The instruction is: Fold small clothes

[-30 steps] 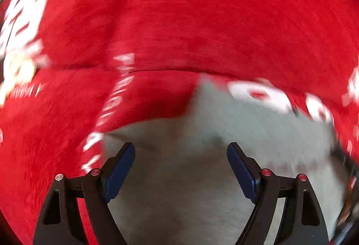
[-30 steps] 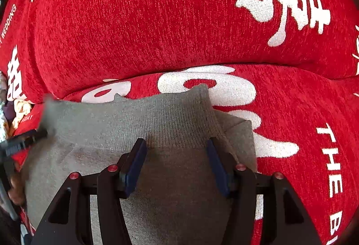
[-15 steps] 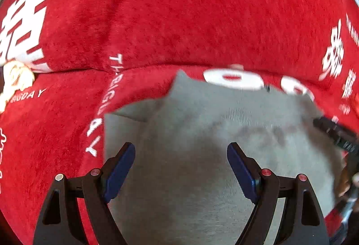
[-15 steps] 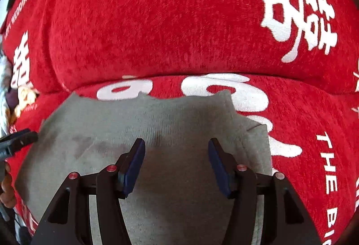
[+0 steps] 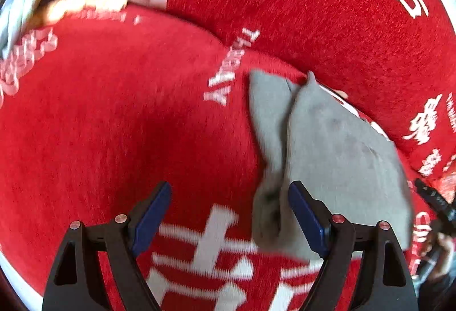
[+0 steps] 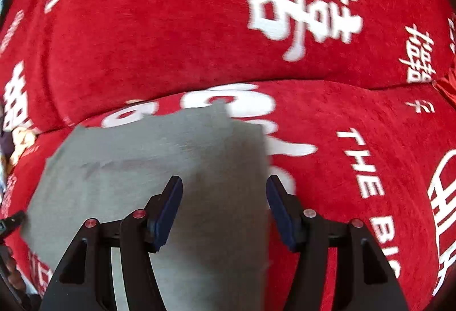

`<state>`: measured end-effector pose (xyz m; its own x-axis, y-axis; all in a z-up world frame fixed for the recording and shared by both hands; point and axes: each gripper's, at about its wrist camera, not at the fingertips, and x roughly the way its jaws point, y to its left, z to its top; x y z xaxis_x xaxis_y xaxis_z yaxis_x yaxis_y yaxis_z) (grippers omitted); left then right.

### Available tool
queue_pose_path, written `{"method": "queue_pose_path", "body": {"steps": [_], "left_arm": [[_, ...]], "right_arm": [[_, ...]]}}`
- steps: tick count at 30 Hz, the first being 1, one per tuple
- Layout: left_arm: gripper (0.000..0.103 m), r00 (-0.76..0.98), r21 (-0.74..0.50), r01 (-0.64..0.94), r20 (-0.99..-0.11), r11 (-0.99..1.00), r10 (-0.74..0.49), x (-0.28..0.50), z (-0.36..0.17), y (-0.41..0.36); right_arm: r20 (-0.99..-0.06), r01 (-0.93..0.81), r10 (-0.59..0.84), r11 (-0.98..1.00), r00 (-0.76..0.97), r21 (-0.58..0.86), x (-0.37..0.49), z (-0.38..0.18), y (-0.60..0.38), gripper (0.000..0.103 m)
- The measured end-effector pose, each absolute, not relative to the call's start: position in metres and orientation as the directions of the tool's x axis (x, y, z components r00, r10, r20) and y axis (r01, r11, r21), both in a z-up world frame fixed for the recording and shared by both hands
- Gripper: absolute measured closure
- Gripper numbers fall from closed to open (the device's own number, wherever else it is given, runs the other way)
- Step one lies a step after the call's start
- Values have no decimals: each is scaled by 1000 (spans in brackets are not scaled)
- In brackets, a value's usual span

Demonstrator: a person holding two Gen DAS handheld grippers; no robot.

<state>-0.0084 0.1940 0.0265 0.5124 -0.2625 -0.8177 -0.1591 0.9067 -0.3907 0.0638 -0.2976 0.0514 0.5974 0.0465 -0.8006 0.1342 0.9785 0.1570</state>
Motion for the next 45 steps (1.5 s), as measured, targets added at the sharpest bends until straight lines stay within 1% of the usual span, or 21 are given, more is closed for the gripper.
{"method": "queue_pose_path", "body": {"steps": [3,4,5,6,7,9,14,17,19,20,21,23,26,30,31,32,33,35,38,42,45], "left_arm": [[18,502,-461,-117,-792,880,-348,-18,20,186],[16,504,-475,-107,-783,874,-364,-18,17,183],[14,523,-465,-104,-777,879,-350,-20,19,179],[9,533,-467,-88,-768,880,-354,-19,19,173],[6,537,-477,-79,-760,875,-366,-18,18,171],[6,553,-518,-54,-727,854,-406,-18,18,167],[6,563,-689,25,-589,724,-579,-15,12,179],[6,550,-812,71,-452,579,-702,-9,4,193],[6,559,-863,86,-372,498,-741,-9,2,204],[6,555,-875,83,-358,478,-751,-9,2,209],[6,548,-882,69,-357,466,-757,-6,1,212],[6,538,-876,33,-390,481,-747,-1,1,219],[6,537,-845,-27,-462,533,-705,1,4,230],[6,506,-769,-50,-569,637,-648,2,7,229],[6,495,-756,-50,-587,653,-641,3,6,227],[6,473,-741,-48,-608,670,-638,5,4,224],[6,467,-737,-44,-612,674,-638,5,3,222],[6,462,-733,-29,-612,679,-641,7,4,220],[6,422,-777,-17,-575,629,-701,17,3,216],[6,337,-827,5,-528,562,-779,35,3,197],[6,316,-822,-14,-544,569,-777,50,3,190]], "right_arm": [[-791,60,97,984,604,166,58,59,-260,38],[-788,30,115,986,605,167,55,61,-245,37],[-787,12,125,986,604,166,54,61,-235,37],[-786,-18,142,986,601,165,51,63,-220,37],[-785,-38,154,986,600,164,48,65,-211,37],[-783,-78,179,983,596,165,41,68,-190,37],[-787,-129,213,977,579,169,31,67,-161,37],[-782,-202,248,966,571,160,24,68,-136,37],[-777,-296,258,950,574,96,13,68,-107,37],[-776,-355,263,933,573,55,6,67,-90,37],[-778,-437,268,899,568,-9,-4,63,-67,36],[-783,-539,264,836,562,-105,-17,55,-36,36],[-790,-669,271,710,550,-222,-34,37,17,36],[-755,-694,219,603,618,-394,-32,7,67,36],[-733,-689,243,607,636,-397,-29,5,73,45],[-738,-696,265,619,621,-364,-22,5,74,72],[-780,-709,273,644,563,-287,-9,5,76,95],[-774,-704,307,669,554,-239,-5,14,72,96],[-740,-703,340,668,581,-245,-14,27,67,96],[-721,-689,374,698,584,-197,-9,39,60,96],[-713,-691,377,692,591,-208,-12,41,64,96]]}}
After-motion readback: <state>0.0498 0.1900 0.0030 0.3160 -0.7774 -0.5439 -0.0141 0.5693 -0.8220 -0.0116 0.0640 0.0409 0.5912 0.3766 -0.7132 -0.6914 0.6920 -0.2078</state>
